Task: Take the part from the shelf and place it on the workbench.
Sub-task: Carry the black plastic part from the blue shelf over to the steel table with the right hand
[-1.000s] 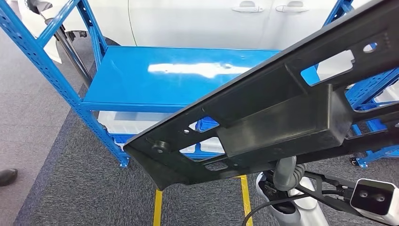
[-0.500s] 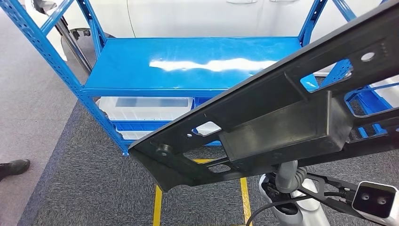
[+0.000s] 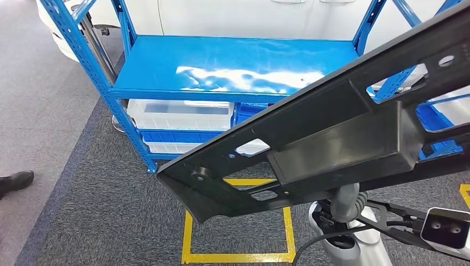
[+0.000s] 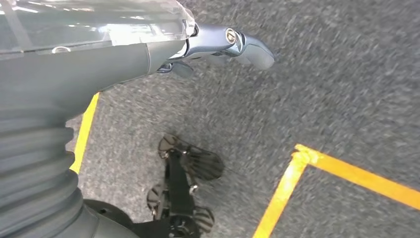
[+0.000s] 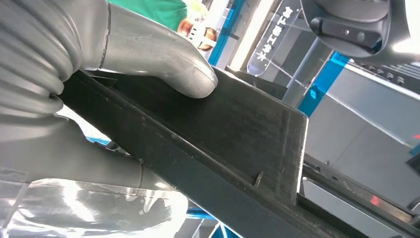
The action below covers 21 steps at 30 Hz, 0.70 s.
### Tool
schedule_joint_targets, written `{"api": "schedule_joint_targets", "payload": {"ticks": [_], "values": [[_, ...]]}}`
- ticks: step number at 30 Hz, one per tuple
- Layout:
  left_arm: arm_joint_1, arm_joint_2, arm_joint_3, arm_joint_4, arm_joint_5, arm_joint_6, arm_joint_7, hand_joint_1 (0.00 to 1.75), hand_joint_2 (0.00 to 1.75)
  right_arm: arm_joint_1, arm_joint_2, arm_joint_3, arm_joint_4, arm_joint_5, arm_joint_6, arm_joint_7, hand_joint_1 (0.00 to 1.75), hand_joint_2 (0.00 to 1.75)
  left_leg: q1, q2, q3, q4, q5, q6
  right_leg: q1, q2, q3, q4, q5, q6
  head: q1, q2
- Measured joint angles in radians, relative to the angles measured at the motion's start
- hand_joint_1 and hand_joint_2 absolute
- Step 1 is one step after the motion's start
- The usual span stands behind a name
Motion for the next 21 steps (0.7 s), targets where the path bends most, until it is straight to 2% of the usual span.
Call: {"api": "schedule_joint_targets", "payload": {"ticks": [2,3,4,7,9,10,12,13,14,15,16,18,19,20,21], "values": [[-0.001,-0.004,0.0,0.0,0.0,0.002,0.003,0.0,1.75,-0.009,-0.001,-0.001,0.005,-0.011,0.001,0.001,1.75,1.75,-0.001,-0.001,-0.008,0.008,0.0,-0.003,0.002,0.0,0.09,-0.135,0.047,-0.009,0.0,0.0],[-0.001,-0.005,0.0,0.0,0.0,0.004,0.004,0.0,1.75,-0.015,-0.001,-0.002,0.007,-0.017,0.002,0.002,1.75,1.75,-0.003,-0.001,-0.012,0.013,0.0,-0.006,0.004,0.0,0.123,-0.196,0.06,-0.015,0.0,0.0],[-0.002,-0.007,0.0,0.0,0.0,0.005,0.004,0.0,1.75,-0.019,-0.002,-0.002,0.009,-0.022,0.003,0.002,1.75,1.75,-0.004,-0.001,-0.017,0.017,0.0,-0.011,0.007,0.001,0.142,-0.232,0.064,-0.02,0.0,0.0],[-0.003,-0.007,0.0,0.0,0.002,0.01,0.007,0.0,1.75,-0.023,-0.005,-0.006,0.014,-0.027,0.001,0.002,1.75,1.75,-0.004,0.0,-0.026,0.021,0.001,-0.025,0.008,0.0,0.14,-0.251,0.064,-0.033,-0.001,0.0],[-0.003,-0.007,0.0,0.0,0.003,0.012,0.009,0.0,1.75,-0.025,-0.008,-0.01,0.014,-0.022,-0.002,0.001,1.75,1.75,-0.003,-0.002,-0.04,0.05,-0.023,-0.034,0.002,-0.001,0.142,-0.26,0.069,-0.044,-0.003,0.0],[-0.003,-0.007,0.0,0.0,0.003,0.011,0.011,0.0,1.75,-0.026,-0.009,-0.013,0.014,-0.017,-0.004,0.001,1.75,1.75,-0.002,-0.003,-0.061,0.097,-0.051,-0.038,-0.001,-0.002,0.143,-0.264,0.072,-0.049,-0.004,0.0],[-0.002,-0.006,0.0,0.0,0.003,0.01,0.014,0.0,1.75,-0.025,-0.01,-0.02,0.014,-0.001,-0.008,0.0,1.75,1.75,0.003,-0.003,-0.124,0.234,-0.114,-0.046,0.0,-0.003,0.141,-0.265,0.073,-0.052,-0.007,0.0],[-0.001,-0.006,0.0,0.0,0.003,0.009,0.015,0.0,1.75,-0.023,-0.012,-0.024,0.014,0.006,-0.009,-0.001,1.75,1.75,0.005,-0.003,-0.151,0.29,-0.13,-0.05,0.0,-0.003,0.14,-0.264,0.074,-0.052,-0.006,0.0],[-0.001,-0.006,0.0,0.0,0.003,0.007,0.016,0.0,1.75,-0.02,-0.013,-0.028,0.014,0.011,-0.011,-0.001,1.75,1.75,0.008,-0.003,-0.163,0.313,-0.126,-0.052,-0.001,-0.003,0.14,-0.264,0.074,-0.052,-0.007,0.0],[-0.001,-0.006,0.0,0.0,0.002,0.005,0.017,0.0,1.75,-0.017,-0.016,-0.032,0.013,0.014,-0.012,-0.001,1.75,1.75,0.01,-0.004,-0.155,0.294,-0.103,-0.054,-0.001,0.0,0.141,-0.262,0.073,-0.051,-0.007,0.0],[-0.001,-0.006,0.0,0.0,0.002,0.003,0.019,0.0,1.75,-0.014,-0.018,-0.035,0.012,0.016,-0.013,-0.001,1.75,1.75,0.013,-0.006,-0.131,0.24,-0.066,-0.054,-0.002,0.004,0.142,-0.261,0.073,-0.049,-0.007,0.0],[-0.001,-0.006,0.0,0.0,0.002,0.0,0.022,0.0,1.75,-0.01,-0.023,-0.045,0.007,0.011,-0.005,-0.001,1.75,1.75,0.019,-0.033,-0.068,0.104,-0.006,-0.053,-0.002,0.016,0.14,-0.255,0.072,-0.04,-0.006,0.0],[0.0,-0.006,0.0,0.0,0.002,0.0,0.023,0.0,1.75,-0.009,-0.025,-0.051,0.004,0.006,0.002,-0.001,1.75,1.75,0.02,-0.044,-0.048,0.06,0.006,-0.051,-0.001,0.021,0.135,-0.251,0.073,-0.034,-0.006,0.0],[0.0,-0.006,0.0,0.0,0.002,0.0,0.024,0.0,1.75,-0.008,-0.026,-0.057,0.002,0.002,0.009,-0.001,1.75,1.75,0.02,-0.051,-0.041,0.04,0.006,-0.049,0.0,0.026,0.128,-0.249,0.076,-0.027,-0.006,0.0],[0.001,-0.006,0.0,0.0,0.002,0.0,0.025,0.0,1.75,-0.006,-0.027,-0.061,0.0,-0.001,0.013,-0.001,1.75,1.75,0.017,-0.048,-0.04,0.037,0.004,-0.045,0.0,0.033,0.123,-0.248,0.08,-0.02,-0.006,0.0]]}}
